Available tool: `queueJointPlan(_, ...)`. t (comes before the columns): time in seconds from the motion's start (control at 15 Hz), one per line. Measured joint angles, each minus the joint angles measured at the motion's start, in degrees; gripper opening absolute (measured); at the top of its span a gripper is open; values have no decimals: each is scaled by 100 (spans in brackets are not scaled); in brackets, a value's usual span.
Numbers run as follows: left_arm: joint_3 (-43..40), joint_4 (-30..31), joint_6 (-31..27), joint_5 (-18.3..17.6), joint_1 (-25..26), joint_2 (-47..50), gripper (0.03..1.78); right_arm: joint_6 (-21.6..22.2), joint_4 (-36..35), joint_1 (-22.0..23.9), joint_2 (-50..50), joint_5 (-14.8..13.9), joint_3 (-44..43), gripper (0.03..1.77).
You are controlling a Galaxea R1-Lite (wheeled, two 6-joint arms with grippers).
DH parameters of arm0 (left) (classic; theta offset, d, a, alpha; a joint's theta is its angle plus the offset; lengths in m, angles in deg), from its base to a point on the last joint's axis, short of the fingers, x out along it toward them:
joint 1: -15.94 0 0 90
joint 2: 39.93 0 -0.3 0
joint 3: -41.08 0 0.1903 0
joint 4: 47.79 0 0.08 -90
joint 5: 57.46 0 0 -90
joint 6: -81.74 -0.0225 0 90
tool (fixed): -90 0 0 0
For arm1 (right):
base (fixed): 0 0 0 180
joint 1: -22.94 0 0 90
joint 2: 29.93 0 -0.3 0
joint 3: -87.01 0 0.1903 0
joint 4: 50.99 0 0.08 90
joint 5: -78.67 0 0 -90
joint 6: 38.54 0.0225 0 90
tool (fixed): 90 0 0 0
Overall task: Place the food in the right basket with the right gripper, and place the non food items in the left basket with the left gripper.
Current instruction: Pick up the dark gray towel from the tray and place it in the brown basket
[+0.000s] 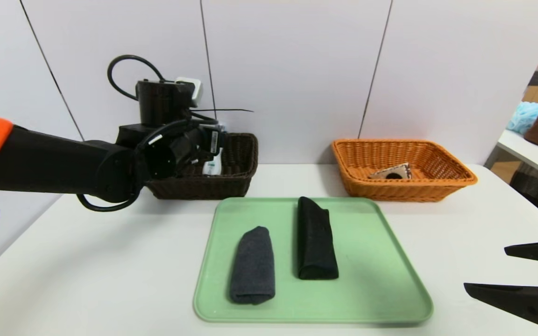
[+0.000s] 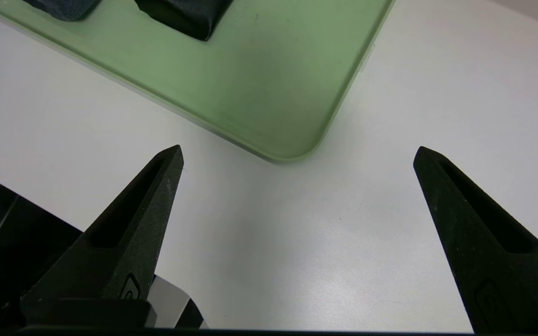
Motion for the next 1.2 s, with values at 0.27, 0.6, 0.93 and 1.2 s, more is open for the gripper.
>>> queueJointPlan(0.27, -488, -149, -171, 99, -635, 701, 164, 0, 0, -15, 17, -4, 0, 170)
queueJointPlan(0.6, -874, -1178, 360, 440, -1503, 1415, 167, 10, 0, -17, 4, -1, -2, 170)
queueJointPlan(0.93, -1034, -2542, 1509, 634, -2104, 1737, 167, 23, 11, -17, -52, -6, 13, 170)
queueJointPlan(1.2, -1056, -3316, 2531, 579, -2364, 1649, 169, 32, 11, -17, -82, -1, 17, 170)
